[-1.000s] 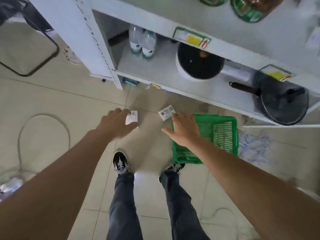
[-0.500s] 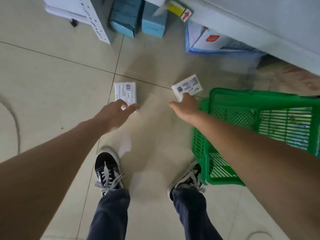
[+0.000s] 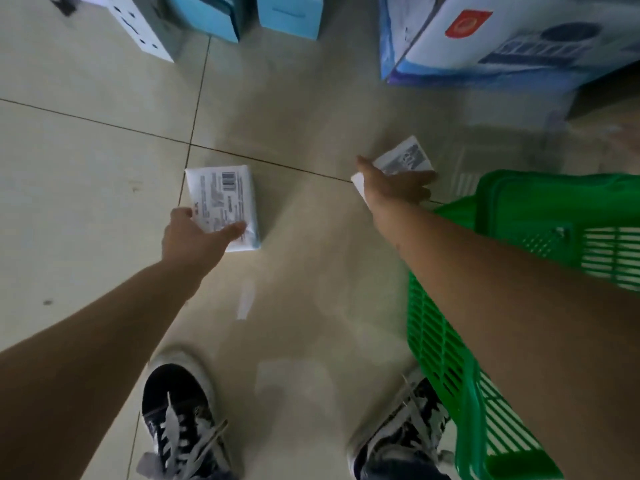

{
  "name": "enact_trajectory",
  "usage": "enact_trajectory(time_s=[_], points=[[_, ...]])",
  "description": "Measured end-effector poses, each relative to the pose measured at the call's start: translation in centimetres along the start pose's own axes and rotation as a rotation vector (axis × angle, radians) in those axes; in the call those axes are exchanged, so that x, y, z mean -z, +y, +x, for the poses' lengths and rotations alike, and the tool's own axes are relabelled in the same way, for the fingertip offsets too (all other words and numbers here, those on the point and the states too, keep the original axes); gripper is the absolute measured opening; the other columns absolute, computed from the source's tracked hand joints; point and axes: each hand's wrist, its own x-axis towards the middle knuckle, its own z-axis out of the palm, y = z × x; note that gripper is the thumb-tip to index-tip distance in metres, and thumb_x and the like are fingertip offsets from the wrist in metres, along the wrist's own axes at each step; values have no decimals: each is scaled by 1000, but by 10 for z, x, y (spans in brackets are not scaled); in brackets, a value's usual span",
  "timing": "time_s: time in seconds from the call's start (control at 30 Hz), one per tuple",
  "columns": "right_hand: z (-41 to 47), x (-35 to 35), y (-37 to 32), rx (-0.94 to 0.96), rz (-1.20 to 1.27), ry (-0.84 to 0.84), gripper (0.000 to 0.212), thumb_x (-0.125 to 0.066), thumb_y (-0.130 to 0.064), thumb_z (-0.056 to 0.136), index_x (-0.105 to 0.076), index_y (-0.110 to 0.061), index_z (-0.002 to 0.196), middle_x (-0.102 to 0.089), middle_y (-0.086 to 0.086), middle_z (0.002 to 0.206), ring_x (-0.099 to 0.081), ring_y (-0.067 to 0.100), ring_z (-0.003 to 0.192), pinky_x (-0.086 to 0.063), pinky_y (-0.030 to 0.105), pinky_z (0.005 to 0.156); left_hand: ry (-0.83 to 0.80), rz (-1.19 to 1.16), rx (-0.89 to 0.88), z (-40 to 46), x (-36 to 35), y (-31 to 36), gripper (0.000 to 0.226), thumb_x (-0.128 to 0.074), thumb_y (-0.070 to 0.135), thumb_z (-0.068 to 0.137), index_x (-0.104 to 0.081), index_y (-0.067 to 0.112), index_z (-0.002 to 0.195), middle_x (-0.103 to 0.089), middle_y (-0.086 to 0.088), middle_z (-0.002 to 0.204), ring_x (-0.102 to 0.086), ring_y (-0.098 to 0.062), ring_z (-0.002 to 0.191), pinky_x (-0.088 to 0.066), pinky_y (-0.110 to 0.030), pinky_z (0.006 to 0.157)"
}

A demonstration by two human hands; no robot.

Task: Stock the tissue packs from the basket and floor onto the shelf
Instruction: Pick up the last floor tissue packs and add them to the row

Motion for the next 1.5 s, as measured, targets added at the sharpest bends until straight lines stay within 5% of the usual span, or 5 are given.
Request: enact_trajectory(time_s=[0.43, 0.53, 0.63, 0.87, 1.5], points=[[-55, 16, 76, -31, 356, -188, 31, -57, -15, 103, -72, 2, 124, -71, 2, 92, -76, 21, 86, -49, 13, 51, -53, -132, 53, 0, -7, -1, 71, -93, 27, 74, -55, 6, 130, -65, -11, 126, -66, -30, 109, -56, -29, 79], [-50, 22, 72, -43, 276, -20, 45, -45, -39, 111, -73, -3, 118, -74, 6, 98, -71, 10, 68, -42, 3, 41, -78, -78, 63, -3, -9, -2, 78, -96, 32, 68, -57, 8, 131, -61, -14, 132, -66, -32, 112, -59, -41, 95], [-46, 19, 51, -3, 189, -88, 43, -52, -36, 108, -67, -2, 130, -73, 18, 123, -74, 35, 103, -61, 20, 79, -91, -59, 66, -9, -14, -5, 85, -99, 32, 62, -55, 7, 130, -59, -14, 132, -66, -32, 111, -59, -44, 98], [-57, -6, 36, 281, -137, -219, 102, -86, -32, 76, -27, -16, 156, -49, 2, 134, -62, 26, 101, -59, 42, 88, -78, -103, -21, -23, -27, -21, 79, -97, 22, 68, -42, 13, 125, -64, -5, 112, -67, -21, 96, -56, -26, 66], [-109, 42, 22, 246, 51, -552, 34, -96, -9, 67, -71, -18, 90, -82, -3, 80, -80, 9, 71, -62, 23, 63, -352, -381, 13, -83, 56, -14, 51, -86, 16, 81, -66, 6, 126, -74, -18, 120, -69, -41, 114, -49, -64, 108]])
